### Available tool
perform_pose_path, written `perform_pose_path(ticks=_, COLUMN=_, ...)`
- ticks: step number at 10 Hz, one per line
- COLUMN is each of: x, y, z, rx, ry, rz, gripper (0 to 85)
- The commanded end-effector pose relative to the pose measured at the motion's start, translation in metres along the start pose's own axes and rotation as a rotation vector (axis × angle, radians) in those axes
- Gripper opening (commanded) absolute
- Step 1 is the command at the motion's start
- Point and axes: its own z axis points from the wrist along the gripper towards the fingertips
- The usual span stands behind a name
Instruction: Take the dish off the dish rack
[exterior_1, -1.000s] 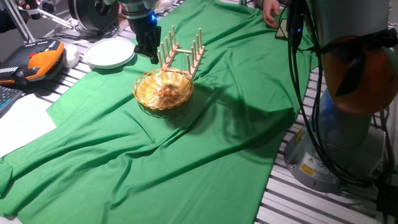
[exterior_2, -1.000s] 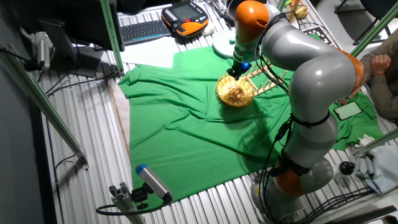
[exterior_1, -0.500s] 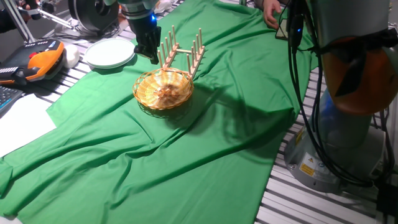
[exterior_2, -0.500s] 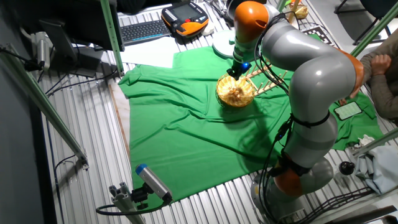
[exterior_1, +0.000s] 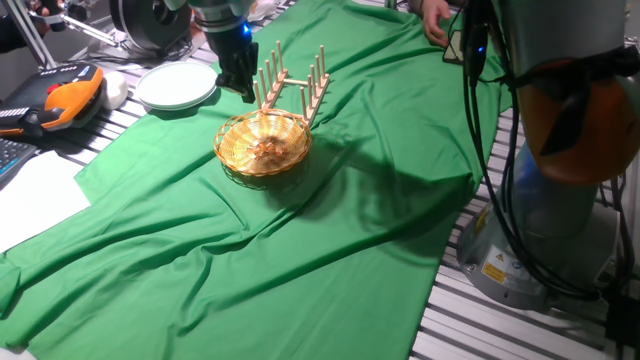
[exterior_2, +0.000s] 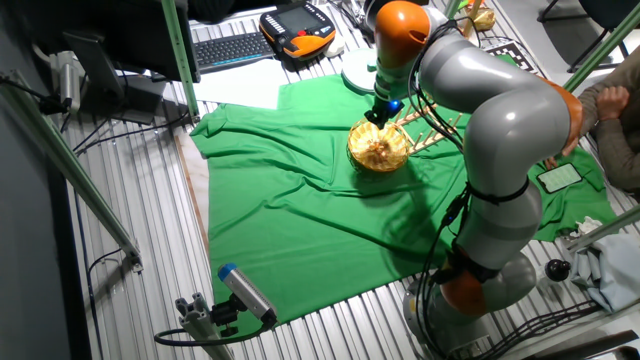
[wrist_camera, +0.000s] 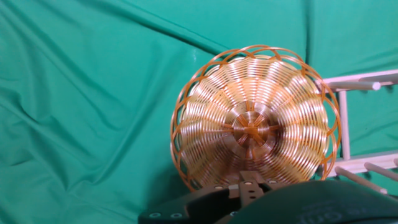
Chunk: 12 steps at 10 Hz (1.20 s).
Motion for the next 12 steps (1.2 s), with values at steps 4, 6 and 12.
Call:
perform_pose_path(ticks=4, x=-0.0004, y=-0.0002, z=-0.0013, rx=-0.016, ry=-0.001, rz=-0.025, gripper=0.0)
perform_pose_path(ticks=6, x=-0.0006, y=-0.0004, z=-0.0016, rx=0.001, ry=0.002, rz=-0.028, gripper=0.0)
perform_pose_path(ticks=12, x=-0.0006, y=-0.0006, z=-0.0012, rx=0.011, ry=-0.003, rz=-0.015, gripper=0.0)
